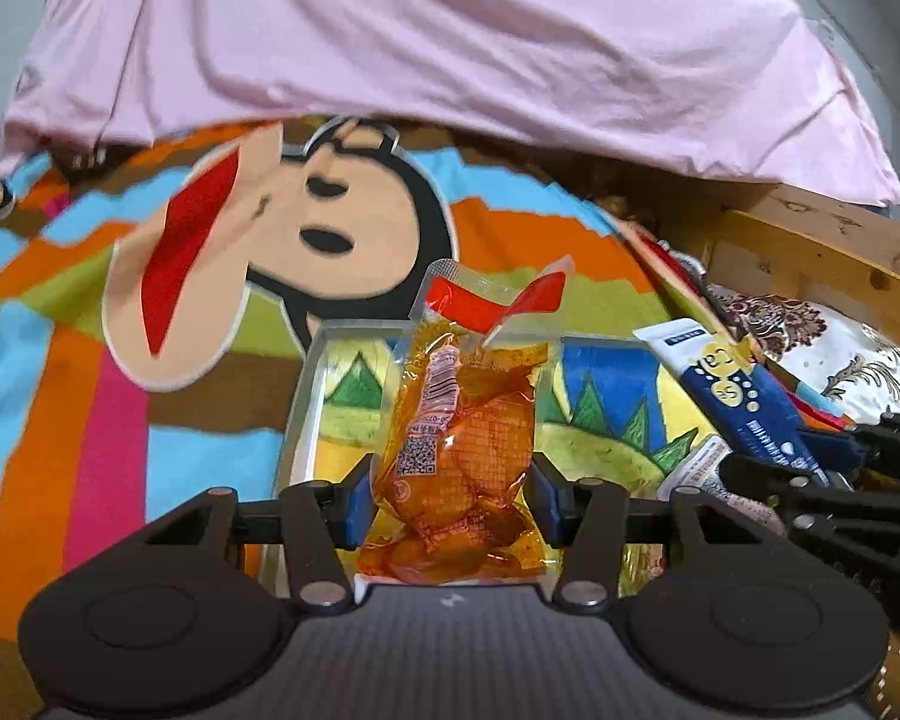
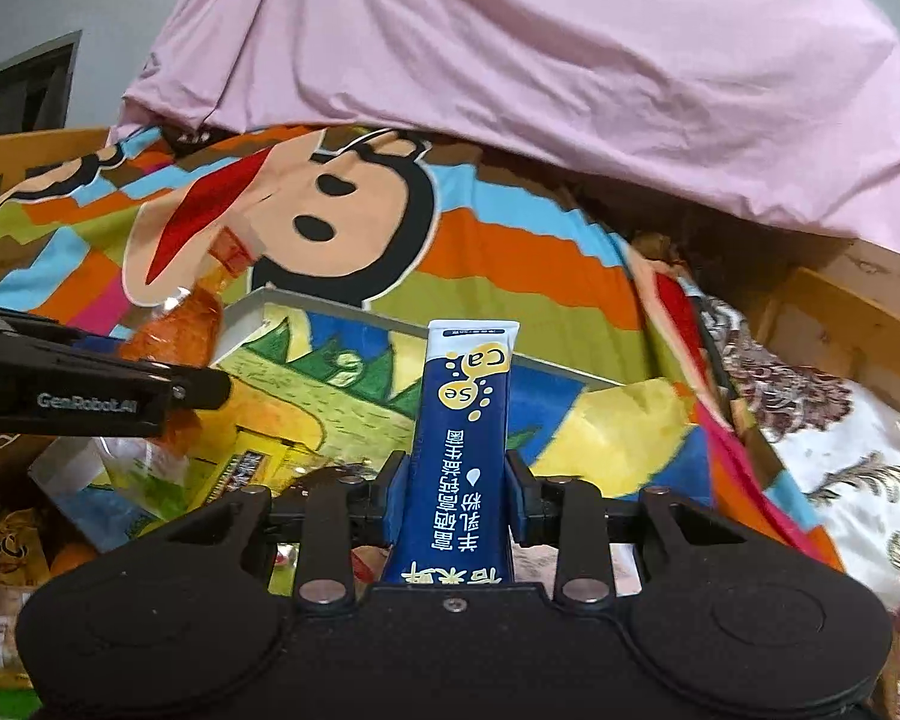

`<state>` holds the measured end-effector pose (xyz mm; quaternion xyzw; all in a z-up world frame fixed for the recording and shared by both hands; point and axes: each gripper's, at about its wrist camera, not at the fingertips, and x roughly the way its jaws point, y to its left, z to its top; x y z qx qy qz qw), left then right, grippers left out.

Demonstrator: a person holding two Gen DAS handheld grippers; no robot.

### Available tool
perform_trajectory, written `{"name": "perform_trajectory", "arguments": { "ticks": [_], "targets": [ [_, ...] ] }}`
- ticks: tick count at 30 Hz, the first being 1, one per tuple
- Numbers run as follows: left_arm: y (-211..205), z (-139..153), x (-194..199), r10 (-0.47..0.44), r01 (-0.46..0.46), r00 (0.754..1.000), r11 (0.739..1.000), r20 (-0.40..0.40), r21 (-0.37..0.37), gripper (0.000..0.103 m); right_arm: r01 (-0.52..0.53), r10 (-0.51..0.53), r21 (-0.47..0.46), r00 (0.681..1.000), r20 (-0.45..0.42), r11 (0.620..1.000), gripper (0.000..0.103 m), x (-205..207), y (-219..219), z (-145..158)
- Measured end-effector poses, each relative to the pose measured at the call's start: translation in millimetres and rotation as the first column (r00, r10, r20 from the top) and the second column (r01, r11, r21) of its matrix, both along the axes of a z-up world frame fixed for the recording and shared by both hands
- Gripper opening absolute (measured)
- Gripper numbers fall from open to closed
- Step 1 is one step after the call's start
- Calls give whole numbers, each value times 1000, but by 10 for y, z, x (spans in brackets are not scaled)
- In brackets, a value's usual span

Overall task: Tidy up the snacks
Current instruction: 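Carry chips bag with left tool and blue stick with right tool over tray, then release chips bag into tray with left tool while right tool releases blue stick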

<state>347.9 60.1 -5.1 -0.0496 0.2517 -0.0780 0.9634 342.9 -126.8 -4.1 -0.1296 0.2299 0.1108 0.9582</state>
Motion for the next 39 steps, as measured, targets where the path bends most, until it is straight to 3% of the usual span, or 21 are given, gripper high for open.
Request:
{"name": "perform_trajectory", "arguments": {
  "ticks": [5,16,18,20,24,30,32,35,39],
  "targets": [
    [76,-133,119,-2,-4,995,998,-98,-62,56,-23,23,-12,999,-29,1000,35,113,120,-112],
    [155,-284,289,6,-37,977,990,-213,-140,57,-59,54,-64,995,-86,996,40,249,245,-319],
    [184,-266,290,5,-39,978,987,-208,-157,61,-60,55,-59,995,-79,996,49,232,233,-301],
    [217,-229,272,17,-49,980,986,-198,-159,71,-61,57,-53,996,-66,997,58,186,211,-262],
    [272,-116,186,34,-62,985,984,-168,-166,77,-51,50,-37,998,-34,998,67,62,151,-138],
    [261,153,-78,51,-61,996,985,-68,-160,94,-21,19,63,999,26,998,90,-173,11,122],
    [254,260,-207,63,-66,998,986,-26,-150,100,-21,16,78,998,61,997,93,-279,-24,212],
    [260,396,-405,85,-82,996,987,21,-141,102,-29,18,101,994,109,994,101,-459,-79,352],
    [298,517,-692,131,-121,990,981,56,-149,102,-42,18,139,985,172,989,102,-737,-186,520]
  ]
}}
